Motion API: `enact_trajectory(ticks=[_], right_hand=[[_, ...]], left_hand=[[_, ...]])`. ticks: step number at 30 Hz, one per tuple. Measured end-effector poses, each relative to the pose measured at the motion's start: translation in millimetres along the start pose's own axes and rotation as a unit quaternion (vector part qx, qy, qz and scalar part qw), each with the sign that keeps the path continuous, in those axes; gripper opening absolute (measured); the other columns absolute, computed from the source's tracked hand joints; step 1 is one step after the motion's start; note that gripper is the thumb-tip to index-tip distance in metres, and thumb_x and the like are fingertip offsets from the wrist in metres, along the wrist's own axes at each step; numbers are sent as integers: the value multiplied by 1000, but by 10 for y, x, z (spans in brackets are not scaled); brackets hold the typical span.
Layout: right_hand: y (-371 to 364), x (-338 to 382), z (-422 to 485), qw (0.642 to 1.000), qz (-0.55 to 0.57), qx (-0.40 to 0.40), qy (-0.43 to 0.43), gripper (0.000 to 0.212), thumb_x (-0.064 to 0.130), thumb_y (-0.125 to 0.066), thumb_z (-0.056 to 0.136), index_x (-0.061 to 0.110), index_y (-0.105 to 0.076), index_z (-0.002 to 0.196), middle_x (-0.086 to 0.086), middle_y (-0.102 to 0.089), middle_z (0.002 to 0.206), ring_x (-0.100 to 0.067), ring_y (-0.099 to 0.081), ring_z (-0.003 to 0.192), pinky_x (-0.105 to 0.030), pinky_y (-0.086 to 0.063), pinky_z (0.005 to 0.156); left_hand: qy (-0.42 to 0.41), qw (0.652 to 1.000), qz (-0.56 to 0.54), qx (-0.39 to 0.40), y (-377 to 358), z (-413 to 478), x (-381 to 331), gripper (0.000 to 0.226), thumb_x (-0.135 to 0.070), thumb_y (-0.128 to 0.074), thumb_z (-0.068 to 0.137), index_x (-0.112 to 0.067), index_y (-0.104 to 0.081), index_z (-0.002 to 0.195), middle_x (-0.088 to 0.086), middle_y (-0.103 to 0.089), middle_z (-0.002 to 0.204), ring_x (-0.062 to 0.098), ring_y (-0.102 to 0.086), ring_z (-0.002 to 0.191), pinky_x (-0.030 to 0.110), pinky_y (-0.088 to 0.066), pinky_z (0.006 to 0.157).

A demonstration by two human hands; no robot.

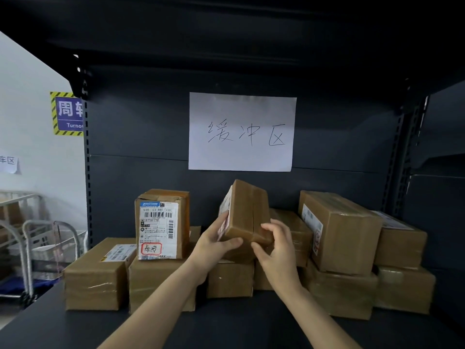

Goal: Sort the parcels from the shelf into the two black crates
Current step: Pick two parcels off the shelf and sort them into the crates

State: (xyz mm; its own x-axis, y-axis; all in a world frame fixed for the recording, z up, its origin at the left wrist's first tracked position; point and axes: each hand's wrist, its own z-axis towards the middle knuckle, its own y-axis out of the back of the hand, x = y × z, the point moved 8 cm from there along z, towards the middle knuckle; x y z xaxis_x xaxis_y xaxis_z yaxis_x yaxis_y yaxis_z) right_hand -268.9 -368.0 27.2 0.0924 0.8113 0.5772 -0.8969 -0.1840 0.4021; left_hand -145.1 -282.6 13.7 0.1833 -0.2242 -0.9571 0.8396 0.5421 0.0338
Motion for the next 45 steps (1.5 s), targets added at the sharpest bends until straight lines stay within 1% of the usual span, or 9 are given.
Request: enact_trajectory(ticks=[11, 13, 19, 25, 29, 33, 37, 42, 45], right_hand=[[40, -85, -136, 998, 36, -2, -60, 44, 11, -74, 77, 13, -49, 113, 2, -53, 113, -2, -47, 102, 7, -34, 73], [52, -92, -152, 997, 33, -2, -65, 48, 12, -74, 77, 14, -48, 118, 6, -51, 114, -1, -46, 104, 8, -34, 71], [18, -32, -194, 997, 41, 27, -56, 68, 15, -75, 77, 23, -39, 134, 15, -46, 122, 4, -40, 115, 5, -33, 76], [21, 101, -257, 986, 139, 64, -69, 66, 19, -77, 74, 37, -35, 123, 29, -50, 111, 13, -49, 104, 0, -40, 81], [-39, 108, -269, 975, 182, 89, -89, 60, 23, -75, 75, 46, -36, 114, 28, -54, 111, 3, -54, 110, -18, -45, 92], [-45, 44, -260, 974, 178, 88, -106, 62, 21, -74, 77, 38, -33, 121, 29, -54, 105, 9, -55, 102, -14, -49, 85], [-37, 19, -216, 981, 131, 95, -106, 65, 20, -72, 79, 29, -32, 129, 26, -51, 106, 6, -50, 103, -6, -45, 75], [-90, 19, -189, 977, 118, 132, -123, 69, 27, -70, 81, 21, -29, 137, 18, -53, 115, 4, -49, 103, -10, -44, 82], [-133, -21, -145, 979, 75, 139, -128, 66, 24, -63, 87, 18, -26, 141, 4, -52, 134, -4, -48, 116, -21, -43, 94]], left_hand=[[-13, 985, 111, -132, 242, -130, 3, 74, -16, -78, 72, -20, -38, 134, 2, -46, 129, 20, -47, 121, 44, -44, 103], [-26, 982, 141, -124, 218, -167, -31, 62, -16, -77, 74, -22, -44, 126, 1, -47, 122, 19, -49, 118, 40, -44, 103], [-134, 962, 207, -113, 129, -294, -208, 83, -12, -74, 76, -31, -25, 140, -12, -39, 132, 1, -35, 121, 24, -33, 103], [-177, 939, 263, -131, 177, -381, -216, 86, -8, -71, 79, -42, -15, 136, -11, -37, 143, -2, -29, 131, 27, -29, 109], [-195, 919, 311, -143, 200, -392, -226, 86, -14, -71, 80, -45, -12, 134, -11, -36, 144, -5, -24, 128, 22, -24, 105], [-177, 939, 279, -99, 193, -373, -143, 86, -28, -75, 74, -42, -20, 139, -14, -42, 141, 2, -31, 132, 32, -32, 110], [-129, 972, 187, -53, 130, -399, -145, 66, -56, -66, 72, -47, -28, 126, -31, -49, 121, -7, -47, 117, 17, -44, 95], [-83, 979, 167, -85, 206, -318, -98, 45, -24, -51, 93, -28, -32, 134, -23, -51, 115, 3, -50, 113, 10, -45, 78], [-75, 969, 217, -91, 252, -274, -69, 51, -12, -51, 94, -20, -30, 140, -7, -51, 130, 8, -47, 121, 17, -46, 91]])
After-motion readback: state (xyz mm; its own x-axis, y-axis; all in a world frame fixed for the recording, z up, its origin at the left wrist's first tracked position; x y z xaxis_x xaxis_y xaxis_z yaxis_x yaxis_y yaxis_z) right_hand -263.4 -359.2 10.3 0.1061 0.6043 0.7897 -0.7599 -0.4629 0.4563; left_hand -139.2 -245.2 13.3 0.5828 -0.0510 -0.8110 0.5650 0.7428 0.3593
